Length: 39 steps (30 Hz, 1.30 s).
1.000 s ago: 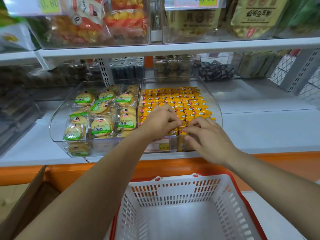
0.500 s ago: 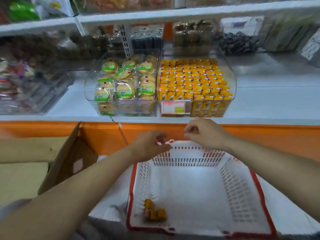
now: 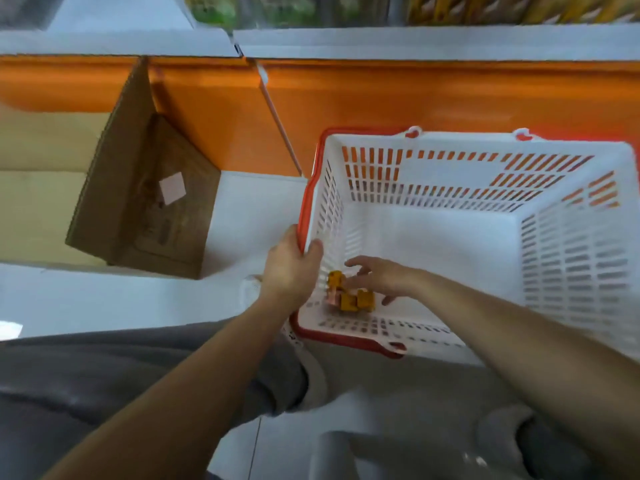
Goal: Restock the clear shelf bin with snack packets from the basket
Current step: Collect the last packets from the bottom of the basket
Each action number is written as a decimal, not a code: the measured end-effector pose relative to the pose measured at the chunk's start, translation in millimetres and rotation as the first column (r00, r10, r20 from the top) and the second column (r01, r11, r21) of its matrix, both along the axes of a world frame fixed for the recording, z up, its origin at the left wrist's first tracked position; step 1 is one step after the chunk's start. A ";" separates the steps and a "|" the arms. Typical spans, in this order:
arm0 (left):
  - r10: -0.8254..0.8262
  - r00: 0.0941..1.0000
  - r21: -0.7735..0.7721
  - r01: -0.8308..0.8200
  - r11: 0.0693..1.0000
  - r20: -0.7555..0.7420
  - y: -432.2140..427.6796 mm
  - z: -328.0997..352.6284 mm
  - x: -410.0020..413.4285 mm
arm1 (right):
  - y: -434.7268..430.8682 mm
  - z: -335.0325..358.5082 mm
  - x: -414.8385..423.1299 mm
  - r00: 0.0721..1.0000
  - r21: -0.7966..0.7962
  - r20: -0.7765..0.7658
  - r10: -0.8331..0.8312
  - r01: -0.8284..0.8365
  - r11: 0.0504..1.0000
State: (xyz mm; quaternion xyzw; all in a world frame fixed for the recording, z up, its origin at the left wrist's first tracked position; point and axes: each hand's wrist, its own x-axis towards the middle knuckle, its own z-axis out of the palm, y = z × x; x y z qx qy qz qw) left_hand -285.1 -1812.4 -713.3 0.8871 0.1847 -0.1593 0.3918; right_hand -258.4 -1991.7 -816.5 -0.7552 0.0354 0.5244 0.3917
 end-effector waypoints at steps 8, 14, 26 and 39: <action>0.038 0.999 -0.016 -0.038 0.999 -0.009 -3.4 -2.6 1.4 | 9.5 -30.6 -15.1 0.944 0.080 0.227 0.239 -0.263 0.961; 0.047 0.999 -0.018 -0.047 0.999 0.006 -2.2 -3.2 1.7 | 19.6 -25.1 -20.2 0.887 0.060 0.377 0.268 -0.312 0.948; -0.095 0.981 0.115 0.076 0.991 0.172 5.4 10.2 9.1 | -29.6 48.5 22.3 0.985 0.233 0.092 -0.145 0.120 0.965; -0.560 0.768 0.302 0.479 0.825 0.310 -52.4 57.8 11.1 | -47.3 182.3 25.9 0.861 0.508 0.028 -0.508 0.425 0.749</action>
